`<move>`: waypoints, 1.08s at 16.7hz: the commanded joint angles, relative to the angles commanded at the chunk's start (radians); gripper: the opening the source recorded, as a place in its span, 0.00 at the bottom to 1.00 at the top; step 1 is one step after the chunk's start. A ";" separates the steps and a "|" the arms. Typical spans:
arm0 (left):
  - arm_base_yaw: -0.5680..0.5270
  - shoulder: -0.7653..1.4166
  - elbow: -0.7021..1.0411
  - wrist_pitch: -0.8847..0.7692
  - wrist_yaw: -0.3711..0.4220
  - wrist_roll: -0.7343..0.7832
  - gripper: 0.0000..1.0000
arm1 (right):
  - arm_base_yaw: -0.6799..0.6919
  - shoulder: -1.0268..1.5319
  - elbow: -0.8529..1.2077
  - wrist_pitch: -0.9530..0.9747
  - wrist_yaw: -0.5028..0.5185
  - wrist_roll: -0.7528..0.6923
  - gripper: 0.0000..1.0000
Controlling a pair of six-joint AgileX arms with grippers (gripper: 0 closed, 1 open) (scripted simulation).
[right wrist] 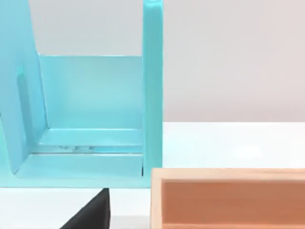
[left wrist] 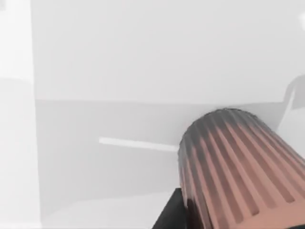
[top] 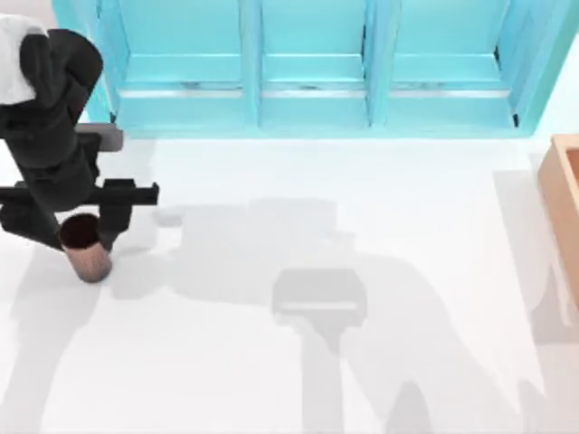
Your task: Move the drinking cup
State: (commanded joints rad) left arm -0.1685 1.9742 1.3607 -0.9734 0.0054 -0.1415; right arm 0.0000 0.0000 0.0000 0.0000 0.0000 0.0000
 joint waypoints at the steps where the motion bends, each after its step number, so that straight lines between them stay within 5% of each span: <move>1: 0.039 0.017 0.038 -0.024 0.002 0.039 0.00 | 0.000 0.000 0.000 0.000 0.000 0.000 1.00; 12: 0.692 0.228 0.578 -0.371 0.034 0.694 0.00 | 0.000 0.000 0.000 0.000 0.000 0.000 1.00; 18: 0.781 0.246 0.649 -0.416 0.039 0.783 0.00 | 0.000 0.000 0.000 0.000 0.000 0.000 1.00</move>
State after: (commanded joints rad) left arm 0.6120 2.2204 2.0095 -1.3895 0.0446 0.6419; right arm 0.0000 0.0000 0.0000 0.0000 0.0000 0.0000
